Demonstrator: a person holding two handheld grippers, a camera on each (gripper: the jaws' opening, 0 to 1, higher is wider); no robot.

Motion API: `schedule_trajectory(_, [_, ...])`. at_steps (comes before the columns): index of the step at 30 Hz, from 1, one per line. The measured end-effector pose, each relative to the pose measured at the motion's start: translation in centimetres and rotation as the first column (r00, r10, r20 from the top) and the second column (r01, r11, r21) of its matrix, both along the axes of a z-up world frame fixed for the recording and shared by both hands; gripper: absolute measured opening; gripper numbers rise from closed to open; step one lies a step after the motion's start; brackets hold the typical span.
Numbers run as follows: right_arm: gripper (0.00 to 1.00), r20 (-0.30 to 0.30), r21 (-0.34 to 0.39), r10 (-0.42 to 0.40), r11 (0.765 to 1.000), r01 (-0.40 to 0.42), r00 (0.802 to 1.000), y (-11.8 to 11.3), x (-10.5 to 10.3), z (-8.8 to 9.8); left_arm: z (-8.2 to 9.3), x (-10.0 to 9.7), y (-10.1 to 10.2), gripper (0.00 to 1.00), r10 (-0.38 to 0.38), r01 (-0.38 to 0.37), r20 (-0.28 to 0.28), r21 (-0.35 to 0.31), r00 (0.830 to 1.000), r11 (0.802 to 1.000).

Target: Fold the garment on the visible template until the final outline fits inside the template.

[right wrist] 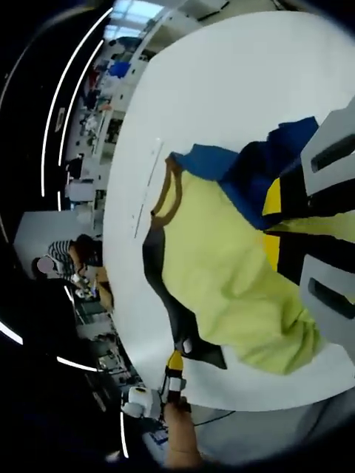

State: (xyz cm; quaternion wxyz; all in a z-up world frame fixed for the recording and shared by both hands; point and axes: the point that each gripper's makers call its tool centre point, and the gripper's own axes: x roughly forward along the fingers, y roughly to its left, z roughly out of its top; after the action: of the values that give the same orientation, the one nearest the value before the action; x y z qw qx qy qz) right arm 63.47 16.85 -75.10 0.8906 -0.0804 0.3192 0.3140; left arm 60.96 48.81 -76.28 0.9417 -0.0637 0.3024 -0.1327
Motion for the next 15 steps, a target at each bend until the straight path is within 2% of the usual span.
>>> schedule_trajectory(3, [0.17,0.011,0.045,-0.014,0.999,0.013,1.000,-0.1,0.1,1.2,0.5,-0.3,0.2,0.10,-0.006,0.005,0.021,0.021,1.000,1.000])
schedule_trajectory(10, [0.40,0.000,0.134,-0.096,0.986,0.095,0.995,-2.3,0.5,3.2,1.8,-0.3,-0.1,0.30,-0.008,0.007,0.066,0.007,0.998,1.000])
schedule_trajectory(15, [0.43,-0.009,0.132,-0.132,0.982,0.132,0.991,-4.4,0.5,3.3,2.2,-0.9,-1.1,0.36,-0.035,0.036,0.073,-0.012,0.997,0.999])
